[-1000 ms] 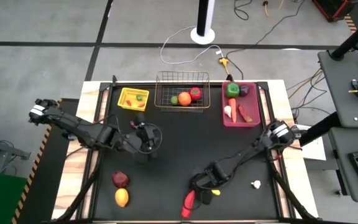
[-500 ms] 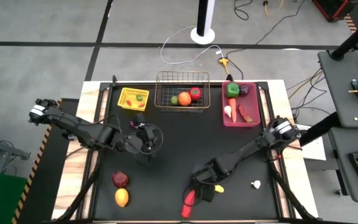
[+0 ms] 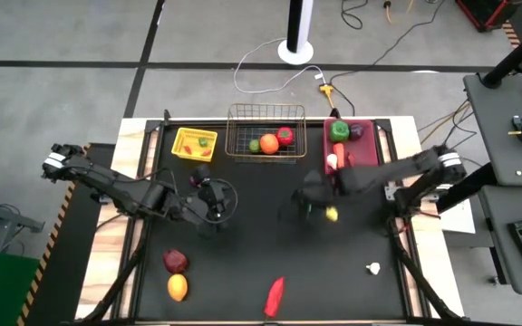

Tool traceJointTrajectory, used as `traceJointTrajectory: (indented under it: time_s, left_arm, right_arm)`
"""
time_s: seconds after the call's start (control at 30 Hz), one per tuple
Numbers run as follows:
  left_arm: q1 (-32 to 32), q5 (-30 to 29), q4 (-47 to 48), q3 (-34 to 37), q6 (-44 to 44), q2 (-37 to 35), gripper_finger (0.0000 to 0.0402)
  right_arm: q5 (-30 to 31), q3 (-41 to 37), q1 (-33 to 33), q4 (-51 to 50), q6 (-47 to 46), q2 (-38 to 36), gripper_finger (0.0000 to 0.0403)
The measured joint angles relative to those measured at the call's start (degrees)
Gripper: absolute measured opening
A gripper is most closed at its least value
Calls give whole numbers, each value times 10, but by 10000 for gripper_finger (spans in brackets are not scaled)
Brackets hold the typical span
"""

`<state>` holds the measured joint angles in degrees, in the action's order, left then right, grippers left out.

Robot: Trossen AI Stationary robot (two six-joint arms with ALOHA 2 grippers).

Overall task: Sort produce into baskets
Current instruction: Put the large yellow corn into the pink bin

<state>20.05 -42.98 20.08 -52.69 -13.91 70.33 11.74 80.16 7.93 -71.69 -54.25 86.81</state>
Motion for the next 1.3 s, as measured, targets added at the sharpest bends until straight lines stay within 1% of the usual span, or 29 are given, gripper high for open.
traceJointTrajectory:
  time_s: [0.13,0.27,0.37,0.47,0.7,0.93,1.13,1.3]
  left_arm:
    - [-1,-1,-15,0,26,2,87]
    - [-1,-1,-14,0,29,2,87]
    - [-1,-1,-11,0,29,3,87]
    - [-1,-1,-11,0,29,7,87]
    - [-1,-1,-11,0,29,15,87]
    - [-1,-1,-11,0,17,21,87]
    - [-1,-1,-11,0,11,21,87]
    - [-1,-1,-11,0,7,21,87]
  right_arm:
    - [57,-3,-100,-68,13,-29,129]
    - [114,-18,-199,-110,40,-44,129]
    - [133,-46,-259,-84,76,-52,129]
    - [127,-88,-303,-27,117,-59,129]
    - [124,-185,-353,81,122,-85,129]
    - [123,-280,-386,175,75,-110,130]
    - [123,-313,-393,230,64,-117,135]
    - [123,-317,-393,233,43,-113,164]
